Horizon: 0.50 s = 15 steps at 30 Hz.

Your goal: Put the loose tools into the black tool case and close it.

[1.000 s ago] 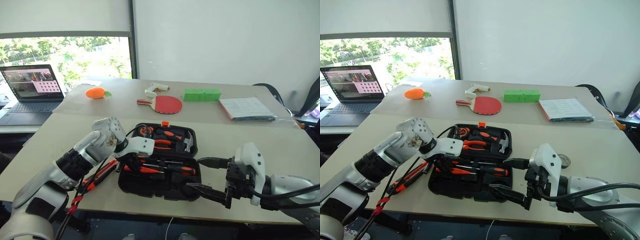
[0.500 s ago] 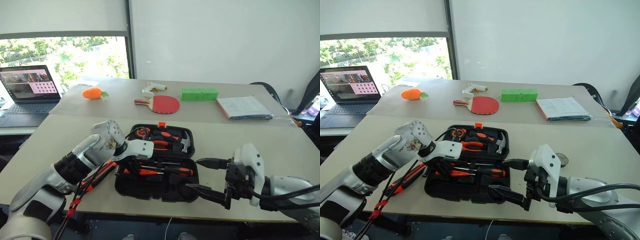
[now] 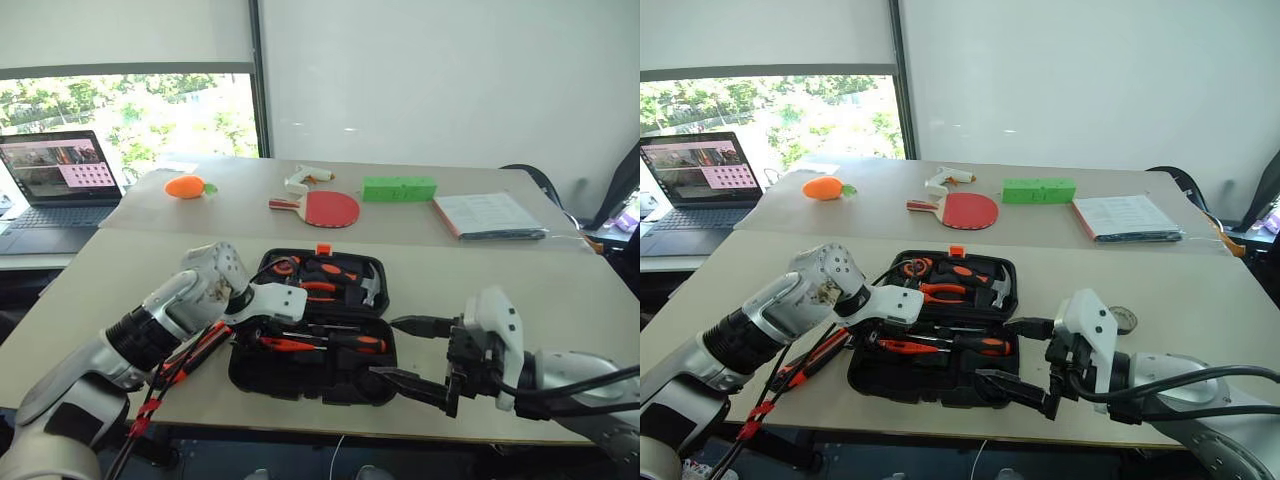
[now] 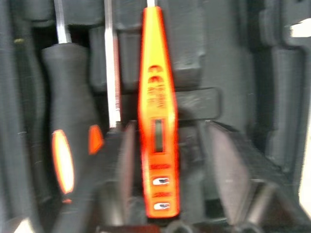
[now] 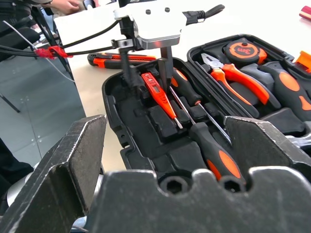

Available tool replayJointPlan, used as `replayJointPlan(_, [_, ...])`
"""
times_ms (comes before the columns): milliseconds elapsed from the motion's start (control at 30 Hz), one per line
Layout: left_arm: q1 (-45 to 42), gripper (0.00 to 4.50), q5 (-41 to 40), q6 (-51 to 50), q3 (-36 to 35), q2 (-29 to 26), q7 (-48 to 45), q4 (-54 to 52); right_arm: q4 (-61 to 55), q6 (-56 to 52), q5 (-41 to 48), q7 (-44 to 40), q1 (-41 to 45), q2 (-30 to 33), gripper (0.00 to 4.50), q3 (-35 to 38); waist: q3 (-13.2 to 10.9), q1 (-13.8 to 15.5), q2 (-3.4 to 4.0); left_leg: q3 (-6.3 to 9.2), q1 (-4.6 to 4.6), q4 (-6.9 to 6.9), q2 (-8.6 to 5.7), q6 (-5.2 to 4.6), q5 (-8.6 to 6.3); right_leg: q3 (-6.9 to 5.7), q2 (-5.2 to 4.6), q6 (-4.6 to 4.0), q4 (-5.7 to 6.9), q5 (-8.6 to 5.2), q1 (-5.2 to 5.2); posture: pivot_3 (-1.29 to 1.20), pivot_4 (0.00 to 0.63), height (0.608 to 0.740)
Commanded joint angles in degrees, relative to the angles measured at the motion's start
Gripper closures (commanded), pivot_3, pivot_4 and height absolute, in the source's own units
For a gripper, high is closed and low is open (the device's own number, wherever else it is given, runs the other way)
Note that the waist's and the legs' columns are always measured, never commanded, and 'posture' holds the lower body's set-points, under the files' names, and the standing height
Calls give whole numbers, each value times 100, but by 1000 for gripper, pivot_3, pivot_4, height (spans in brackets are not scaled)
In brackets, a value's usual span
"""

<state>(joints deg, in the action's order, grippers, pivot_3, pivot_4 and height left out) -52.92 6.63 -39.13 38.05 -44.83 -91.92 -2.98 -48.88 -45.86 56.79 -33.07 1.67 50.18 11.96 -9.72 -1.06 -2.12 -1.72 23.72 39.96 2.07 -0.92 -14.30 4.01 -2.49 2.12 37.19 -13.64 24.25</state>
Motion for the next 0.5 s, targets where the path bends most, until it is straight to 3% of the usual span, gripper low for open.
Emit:
replayJointPlan(33, [-382, 269, -518, -229, -219, -283, -58, -172, -87, 190, -47, -33, 19, -35, 0, 48, 0, 17, 0, 0, 2, 3, 0, 0, 0, -1, 0, 0, 0, 0, 0, 0, 150, 738])
replayJointPlan(67, [-478, 74, -646, -247, -214, -356, -58, -173, -79, 194, -55, -43, 15, -36, 0, 47, 0, 22, 0, 1, 4, 4, 0, 0, 0, -1, 0, 1, 0, 0, 1, 0, 150, 738])
replayJointPlan(233, [-788, 74, -744, 65, -371, -322, -32, 191, -35, 199, -84, -54, 16, -63, 0, 49, 0, 48, 0, 1, 5, 6, -2, 0, 0, -1, -3, 3, -2, -1, -1, 0, 150, 738])
replayJointPlan(267, [-770, 619, -707, 228, -397, -247, 22, 326, -34, 200, -88, -56, 18, -65, 0, 47, 0, 49, 0, 0, 5, 6, -3, 0, 0, -2, -3, 4, -2, -1, -2, 0, 150, 738])
replayJointPlan(300, [-752, 798, -682, 343, -416, -192, 55, 423, -34, 200, -91, -58, 19, -66, 0, 45, 0, 48, 1, 0, 5, 6, -3, 0, 0, -1, -3, 4, -3, -1, -2, 0, 150, 738])
replayJointPlan(500, [-511, 2929, -572, 808, -431, -47, 107, 622, -34, 184, -85, -51, 36, -59, 0, 71, 0, 23, 1, 0, 5, 4, -2, 0, 0, 0, -2, 2, -2, 0, 1, 0, 150, 738])
